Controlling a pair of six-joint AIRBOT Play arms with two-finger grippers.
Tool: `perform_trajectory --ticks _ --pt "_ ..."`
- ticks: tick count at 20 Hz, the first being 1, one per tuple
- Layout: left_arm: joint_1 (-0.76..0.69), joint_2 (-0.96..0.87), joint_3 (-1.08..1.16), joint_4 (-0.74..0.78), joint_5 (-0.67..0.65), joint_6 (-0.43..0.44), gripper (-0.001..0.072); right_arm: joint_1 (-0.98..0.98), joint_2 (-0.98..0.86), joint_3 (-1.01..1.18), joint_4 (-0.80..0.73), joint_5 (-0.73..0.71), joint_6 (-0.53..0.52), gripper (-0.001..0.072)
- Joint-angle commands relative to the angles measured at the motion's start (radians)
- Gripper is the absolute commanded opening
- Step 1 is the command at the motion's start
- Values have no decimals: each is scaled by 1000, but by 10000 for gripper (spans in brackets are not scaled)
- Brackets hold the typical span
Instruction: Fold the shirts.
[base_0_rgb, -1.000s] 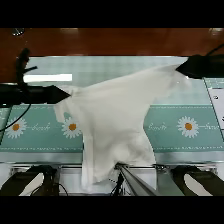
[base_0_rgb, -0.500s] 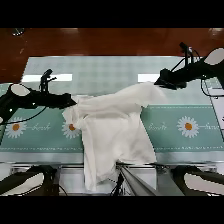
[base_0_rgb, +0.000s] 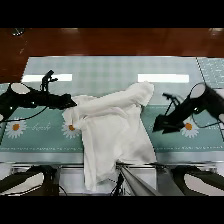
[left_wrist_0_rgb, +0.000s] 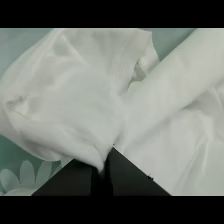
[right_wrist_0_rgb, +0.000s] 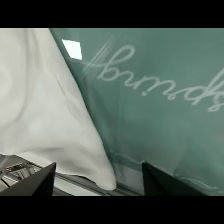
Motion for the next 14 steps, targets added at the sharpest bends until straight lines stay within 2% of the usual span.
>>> perform_trajectory --ticks 1,7,8,9,10,11,14 --pt "-3 -2 1 -1 -3 -1 33 116 24 -204 40 -103 -8 616" --pt "-3 -2 1 -1 -3 -1 33 265 24 -212 145 -258 11 608" --pt "-3 -2 1 -1 -3 -1 32 264 24 -212 172 -274 10 560" --pt "-3 -2 1 -1 -3 -1 32 264 24 -211 185 -289 2 411" --pt "-3 -2 1 -1 -3 -1 33 264 24 -211 195 -293 -19 157" --pt "-3 -2 1 0 -3 0 32 264 24 -201 194 -276 -48 25" --pt "30 3 2 1 -8 0 33 241 25 -99 66 -160 -53 26"
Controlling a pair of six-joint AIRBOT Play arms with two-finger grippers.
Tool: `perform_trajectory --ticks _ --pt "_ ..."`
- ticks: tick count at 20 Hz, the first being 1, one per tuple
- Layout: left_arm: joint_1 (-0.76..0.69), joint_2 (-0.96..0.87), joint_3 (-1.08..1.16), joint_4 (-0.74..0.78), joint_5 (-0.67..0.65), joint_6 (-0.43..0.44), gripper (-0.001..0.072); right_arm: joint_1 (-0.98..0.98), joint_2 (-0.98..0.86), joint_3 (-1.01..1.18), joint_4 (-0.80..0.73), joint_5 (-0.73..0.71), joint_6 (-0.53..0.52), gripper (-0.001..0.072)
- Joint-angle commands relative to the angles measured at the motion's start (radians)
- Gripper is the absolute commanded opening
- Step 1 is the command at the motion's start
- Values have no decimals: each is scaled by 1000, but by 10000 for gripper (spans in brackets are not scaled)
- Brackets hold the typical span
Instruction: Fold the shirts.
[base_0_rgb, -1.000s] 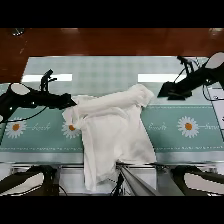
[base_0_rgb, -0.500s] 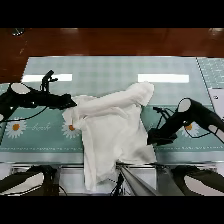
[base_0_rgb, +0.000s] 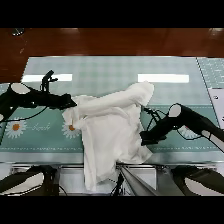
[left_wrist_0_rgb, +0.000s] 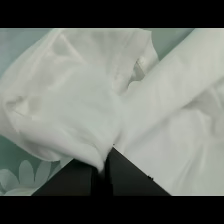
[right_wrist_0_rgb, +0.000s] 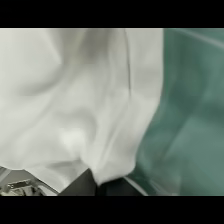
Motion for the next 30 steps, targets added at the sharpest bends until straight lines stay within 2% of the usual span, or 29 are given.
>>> perform_trajectory --ticks 1,3,5,9,12,15,16,17,18,19,21,23,24,25,27,29,30 --pt "41 8 2 1 -13 0 33 -48 1 127 -109 114 -11 27" --pt "84 27 0 1 -54 1 33 -161 -5 291 -188 124 -8 26" --pt "97 59 -13 -1 -69 0 33 -298 -50 496 -232 92 57 26" --pt "19 159 -188 -102 -57 1 33 -438 -225 891 -159 40 81 26" --pt "-106 257 -363 -201 55 -3 33 -441 -385 1102 -105 31 79 26" --pt "-248 286 -465 -210 195 -82 33 -435 -513 1146 30 1 80 28" --pt "-280 281 -468 -209 210 -82 45 -435 -546 1146 77 8 86 162" --pt "-294 280 -464 -209 209 -82 206 -435 -566 1146 109 28 89 472" --pt "-290 280 -448 -203 187 -82 683 -436 -573 1146 117 55 87 633" --pt "-266 280 -420 -168 151 -82 700 -447 -567 1146 106 88 87 626" --pt "-149 281 -318 -30 -8 -106 700 -494 -522 1146 30 192 79 626" --pt "24 286 -209 130 -159 -159 700 -566 -441 1134 -163 327 37 626" --pt "114 290 -174 177 -206 -159 700 -613 -383 1094 -293 363 44 626" --pt "207 294 -164 187 -234 -159 700 -672 -312 1013 -356 349 75 626" --pt "336 293 -220 97 -244 -151 699 -783 -142 738 -296 190 135 625" --pt "370 268 -322 -63 -240 -68 699 -844 41 402 -172 -25 107 625" --pt "359 245 -367 -144 -243 -10 699 -856 116 265 -113 -89 76 625"
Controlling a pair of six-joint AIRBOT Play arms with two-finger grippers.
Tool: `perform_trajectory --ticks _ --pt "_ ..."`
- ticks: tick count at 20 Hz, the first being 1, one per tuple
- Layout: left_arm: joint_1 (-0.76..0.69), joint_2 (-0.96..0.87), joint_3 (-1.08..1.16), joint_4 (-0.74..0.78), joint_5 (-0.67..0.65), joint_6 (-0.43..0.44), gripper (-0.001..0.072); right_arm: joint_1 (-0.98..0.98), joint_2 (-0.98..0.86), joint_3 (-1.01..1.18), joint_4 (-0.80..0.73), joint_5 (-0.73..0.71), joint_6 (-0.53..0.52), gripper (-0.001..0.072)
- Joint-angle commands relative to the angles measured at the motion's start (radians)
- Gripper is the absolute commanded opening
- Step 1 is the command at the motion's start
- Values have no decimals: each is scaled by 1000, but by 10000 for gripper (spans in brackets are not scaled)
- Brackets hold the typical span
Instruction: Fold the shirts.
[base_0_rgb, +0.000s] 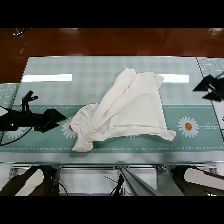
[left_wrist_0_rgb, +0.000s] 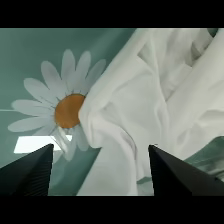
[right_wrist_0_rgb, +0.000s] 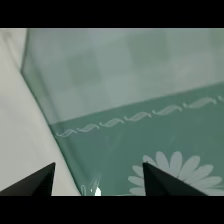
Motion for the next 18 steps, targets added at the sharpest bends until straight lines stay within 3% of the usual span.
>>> perform_trajectory --ticks 1,4,7,8,9,11,13,18 --pt "53 -52 -113 -204 -40 134 699 -85 268 -460 134 -232 -55 624" --pt "-84 -137 -138 -227 21 146 699 -82 369 -660 197 -193 -120 624" --pt "-264 -208 -135 -357 120 224 696 -82 405 -717 182 -137 -122 624" --pt "-317 -232 -129 -377 150 239 584 -82 405 -717 171 -106 -122 624" --pt "-352 -252 -116 -377 153 276 22 -82 405 -717 153 -80 -122 624" --pt "-372 -267 -89 -385 131 332 31 -82 405 -719 69 -69 -116 624" --pt "-366 -267 -60 -385 123 332 31 -82 405 -727 25 -31 -91 624" --pt "-367 -267 -40 -385 124 331 32 -80 404 -787 108 -26 -113 624"
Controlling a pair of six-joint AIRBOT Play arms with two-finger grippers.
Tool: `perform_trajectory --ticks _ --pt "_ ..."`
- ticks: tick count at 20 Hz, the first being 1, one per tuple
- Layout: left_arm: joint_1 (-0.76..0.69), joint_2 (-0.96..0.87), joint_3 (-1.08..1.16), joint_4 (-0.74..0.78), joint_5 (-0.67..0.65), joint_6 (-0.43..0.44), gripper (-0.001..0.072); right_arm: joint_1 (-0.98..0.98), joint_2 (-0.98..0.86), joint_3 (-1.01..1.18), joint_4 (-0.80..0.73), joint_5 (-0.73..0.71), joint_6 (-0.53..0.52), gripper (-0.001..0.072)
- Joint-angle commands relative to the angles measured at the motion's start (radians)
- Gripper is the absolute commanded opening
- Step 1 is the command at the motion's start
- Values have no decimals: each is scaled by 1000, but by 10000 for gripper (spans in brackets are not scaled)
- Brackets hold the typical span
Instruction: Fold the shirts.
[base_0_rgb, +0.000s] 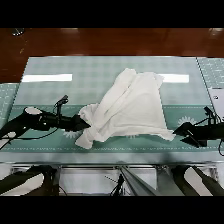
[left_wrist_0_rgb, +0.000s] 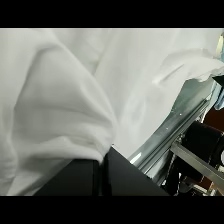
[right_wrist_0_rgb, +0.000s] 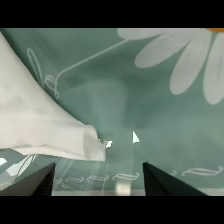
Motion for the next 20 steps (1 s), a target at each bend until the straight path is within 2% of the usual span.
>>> perform_trajectory --ticks 1,8,9,10,11,12,13,15,16,20 --pt "-7 -4 11 -8 3 11 32 12 1 -29 63 -3 -23 624" --pt "-7 -4 11 -11 3 11 32 293 -135 -20 195 -210 0 623" --pt "-5 -4 11 -10 6 15 33 328 -160 -13 220 -231 3 602" --pt "5 -4 12 -10 7 27 33 360 -180 -2 231 -241 3 513" --pt "24 -4 13 -10 5 26 33 390 -196 12 228 -244 3 337" --pt "48 -4 16 -10 -8 27 32 410 -206 30 228 -239 -8 82" --pt "79 -3 29 -11 -36 28 32 422 -207 60 228 -229 -30 27" --pt "127 9 111 -11 -159 66 29 429 -203 209 227 -159 -46 26" --pt "134 27 183 -37 -194 54 29 430 -200 322 230 -129 -45 26" --pt "124 121 631 -126 -122 -63 29 430 -198 956 226 -84 23 25"
